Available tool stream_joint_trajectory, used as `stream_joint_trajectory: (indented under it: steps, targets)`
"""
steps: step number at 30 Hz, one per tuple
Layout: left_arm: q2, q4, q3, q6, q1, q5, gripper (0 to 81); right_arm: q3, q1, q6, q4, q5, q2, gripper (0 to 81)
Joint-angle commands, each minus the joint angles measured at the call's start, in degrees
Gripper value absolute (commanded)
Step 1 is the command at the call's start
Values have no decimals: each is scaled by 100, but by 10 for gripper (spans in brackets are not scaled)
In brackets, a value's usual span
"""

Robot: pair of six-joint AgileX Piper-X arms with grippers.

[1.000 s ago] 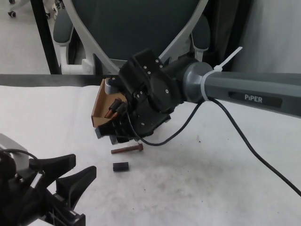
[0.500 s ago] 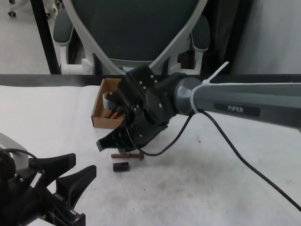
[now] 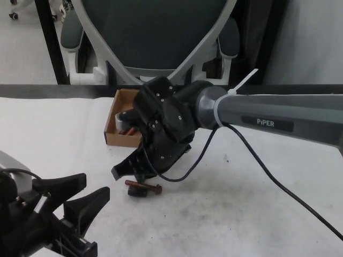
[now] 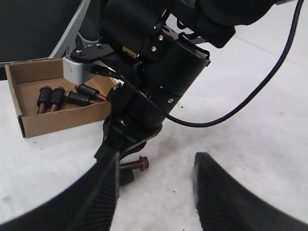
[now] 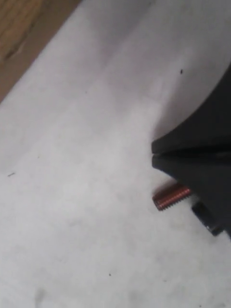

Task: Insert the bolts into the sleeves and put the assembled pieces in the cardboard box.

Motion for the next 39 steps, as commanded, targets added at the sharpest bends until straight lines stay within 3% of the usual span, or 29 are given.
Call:
stream_joint_trajectory:
  steps: [1, 14, 20, 29, 39]
  targets:
    - [-34, -110, 2, -49, -16, 28, 449, 79, 269, -350, 815, -118, 121, 6]
    - [-34, -63, 2, -49, -16, 28, 449, 79, 883, -938, 1549, 46, -10, 6]
    - [-34, -61, 2, -49, -16, 28, 446, 79, 845, -938, 1529, 907, -410, 2]
    - [-34, 210, -16, 9, -16, -219, 447, 184, 606, -898, 1559, 1045, -1061, 2]
    - [-34, 687, -299, 422, -16, -234, 447, 2467, 648, -811, -180, 1158, -2562, 2]
